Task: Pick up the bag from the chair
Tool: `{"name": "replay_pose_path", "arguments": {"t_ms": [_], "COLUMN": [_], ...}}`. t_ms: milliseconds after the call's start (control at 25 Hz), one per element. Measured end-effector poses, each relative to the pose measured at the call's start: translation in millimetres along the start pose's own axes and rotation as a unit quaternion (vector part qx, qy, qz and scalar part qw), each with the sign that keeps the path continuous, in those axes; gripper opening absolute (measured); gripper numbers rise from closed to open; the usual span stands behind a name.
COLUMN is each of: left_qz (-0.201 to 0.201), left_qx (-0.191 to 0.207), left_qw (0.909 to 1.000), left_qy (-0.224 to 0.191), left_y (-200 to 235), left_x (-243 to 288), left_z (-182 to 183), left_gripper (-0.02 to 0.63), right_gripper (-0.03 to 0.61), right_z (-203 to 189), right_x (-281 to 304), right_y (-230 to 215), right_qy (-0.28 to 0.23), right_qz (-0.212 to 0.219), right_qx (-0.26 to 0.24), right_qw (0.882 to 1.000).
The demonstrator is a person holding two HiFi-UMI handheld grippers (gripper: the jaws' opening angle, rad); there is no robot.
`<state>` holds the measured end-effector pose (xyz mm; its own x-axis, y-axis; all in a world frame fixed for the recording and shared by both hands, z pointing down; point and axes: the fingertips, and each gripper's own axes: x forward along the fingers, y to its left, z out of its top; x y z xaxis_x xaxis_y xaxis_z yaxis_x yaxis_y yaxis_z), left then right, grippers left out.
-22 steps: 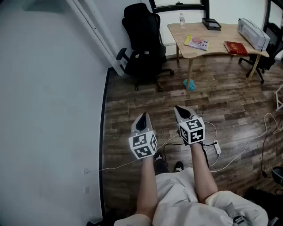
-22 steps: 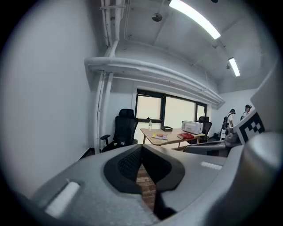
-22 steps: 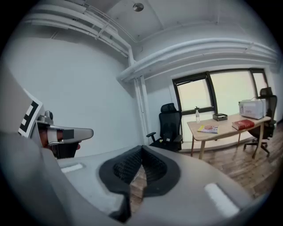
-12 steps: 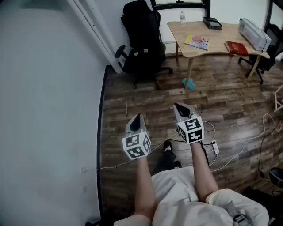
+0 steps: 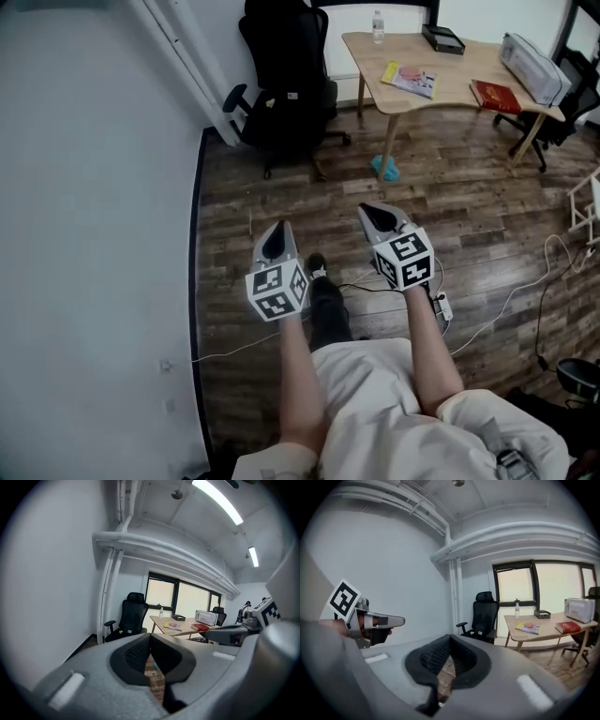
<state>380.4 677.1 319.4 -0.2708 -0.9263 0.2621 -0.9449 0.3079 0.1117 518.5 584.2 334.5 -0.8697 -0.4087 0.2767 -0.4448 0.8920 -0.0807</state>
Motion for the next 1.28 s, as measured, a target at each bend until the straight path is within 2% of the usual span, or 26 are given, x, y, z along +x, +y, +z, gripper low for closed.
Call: {"name": "replay_pose_path", "arguments": {"t_ms": [120,320,600,760,920,1080,1280], "left_qz": [0.001,-0.012,-0.055,-0.081,-0.097,-0.101,-0.108], "left_qx": [-0.009,-0.023,-0.044,-0.058,-0.067,-0.059,-0.081], "left_qw": [0.9999,0.9993,0.9975,0.9948,0.9925,0.9922,0.9900], "left_qy": [-0.007,-0.026,0.002,0.021,0.032,0.042,0.041], "left_y": [19,46,104,130,162,189,193], "left_x": [35,109,224,293,355,399,432], "left_z": [8,29,54,56,69,85,89], "left_gripper": [0.006,0.006,0.006,0.006,0.006,0.006,0.006], "right_gripper": [-0.002,-0.002,0.000,0.000,0.000,-0.002,0.000], "right_z": [12,31,50,55,74,87,84], "right_x": [31,94,204,266,322,352,367], "right_y": [-12,-50,-97,-123,-151,-169,-187], "right_qy": [-0.017,-0.026,-0.003,0.021,0.018,0.011,0.017], "right_qz": [0.005,-0.004,-0.043,-0.065,-0.088,-0.106,-0.118], "right_qx": [0.011,0.068,0.110,0.113,0.134,0.166,0.174], "right_qw": [1.000,0.997,0.993,0.991,0.987,0.980,0.978]}}
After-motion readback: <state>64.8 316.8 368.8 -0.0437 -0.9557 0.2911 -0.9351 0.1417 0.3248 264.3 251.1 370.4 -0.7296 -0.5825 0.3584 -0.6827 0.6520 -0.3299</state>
